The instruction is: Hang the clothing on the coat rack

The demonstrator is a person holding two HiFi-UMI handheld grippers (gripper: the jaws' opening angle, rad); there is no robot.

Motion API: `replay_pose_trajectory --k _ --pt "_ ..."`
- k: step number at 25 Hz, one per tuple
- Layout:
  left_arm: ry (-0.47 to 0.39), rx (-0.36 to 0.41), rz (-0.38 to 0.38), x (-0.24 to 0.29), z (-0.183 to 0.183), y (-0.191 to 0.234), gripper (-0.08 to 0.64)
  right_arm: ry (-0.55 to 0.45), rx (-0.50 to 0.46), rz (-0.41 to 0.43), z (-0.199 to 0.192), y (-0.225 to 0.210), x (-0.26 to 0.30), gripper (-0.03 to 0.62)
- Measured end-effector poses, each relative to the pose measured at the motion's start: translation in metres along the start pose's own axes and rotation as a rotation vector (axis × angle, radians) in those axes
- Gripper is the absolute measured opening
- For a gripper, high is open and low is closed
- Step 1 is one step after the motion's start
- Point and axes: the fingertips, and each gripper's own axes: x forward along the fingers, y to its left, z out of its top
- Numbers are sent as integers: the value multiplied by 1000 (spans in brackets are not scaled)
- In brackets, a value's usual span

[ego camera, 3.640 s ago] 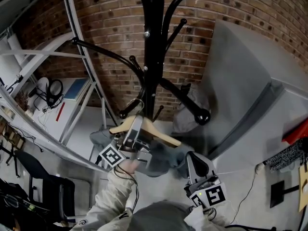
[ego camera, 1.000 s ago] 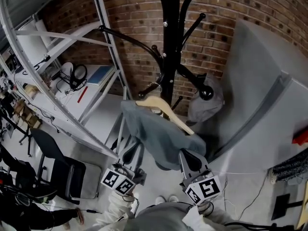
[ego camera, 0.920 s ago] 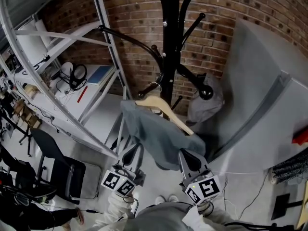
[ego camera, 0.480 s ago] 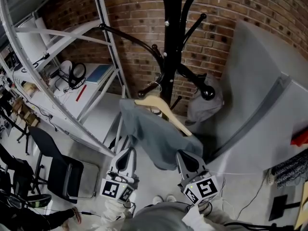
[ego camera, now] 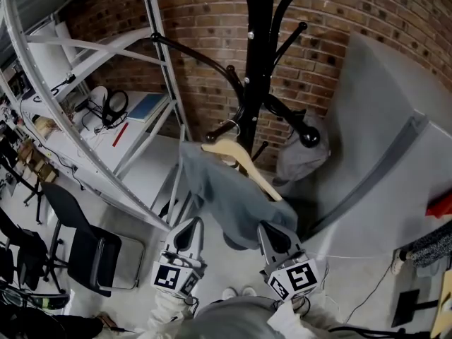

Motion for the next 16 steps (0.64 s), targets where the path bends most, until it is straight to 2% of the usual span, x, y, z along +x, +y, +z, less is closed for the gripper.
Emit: replay_pose_trajectory --k 5,16 --pt "1 -39 12 -1 -4 1 8 5 0 1 -3 0 0 23" --pt "-5 -24 7 1 -2 -1 8 14 10 -2 -6 1 0 23"
